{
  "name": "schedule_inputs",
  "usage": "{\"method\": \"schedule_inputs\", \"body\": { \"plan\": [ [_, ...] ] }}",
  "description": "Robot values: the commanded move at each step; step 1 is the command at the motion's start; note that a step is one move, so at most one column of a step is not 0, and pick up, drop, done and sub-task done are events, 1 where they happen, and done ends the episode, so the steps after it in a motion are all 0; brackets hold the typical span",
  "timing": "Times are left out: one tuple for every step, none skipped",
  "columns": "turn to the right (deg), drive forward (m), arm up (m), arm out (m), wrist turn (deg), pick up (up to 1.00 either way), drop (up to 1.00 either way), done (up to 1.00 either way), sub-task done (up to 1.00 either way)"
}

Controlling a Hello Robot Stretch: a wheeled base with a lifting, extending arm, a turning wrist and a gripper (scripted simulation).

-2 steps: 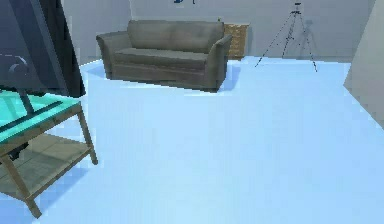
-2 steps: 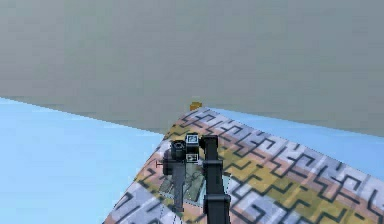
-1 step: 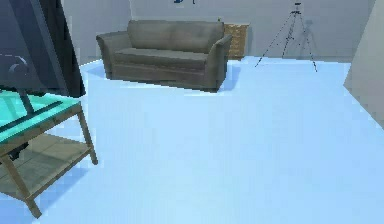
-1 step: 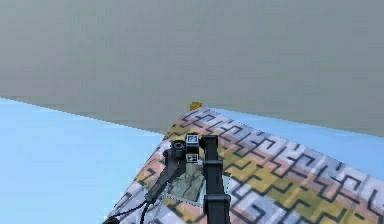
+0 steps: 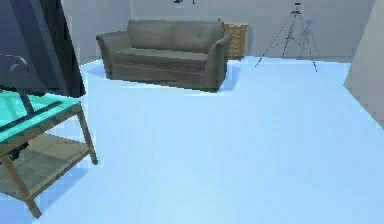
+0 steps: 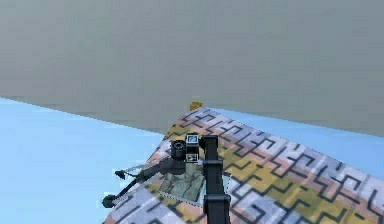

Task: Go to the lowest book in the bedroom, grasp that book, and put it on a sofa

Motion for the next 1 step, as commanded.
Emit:
{"method": "schedule_inputs", "body": {
  "plan": [
    [0.0, 0.0, 0.0, 0.0, 45.0, 0.0, 0.0, 0.0, 0.0]
  ]
}}
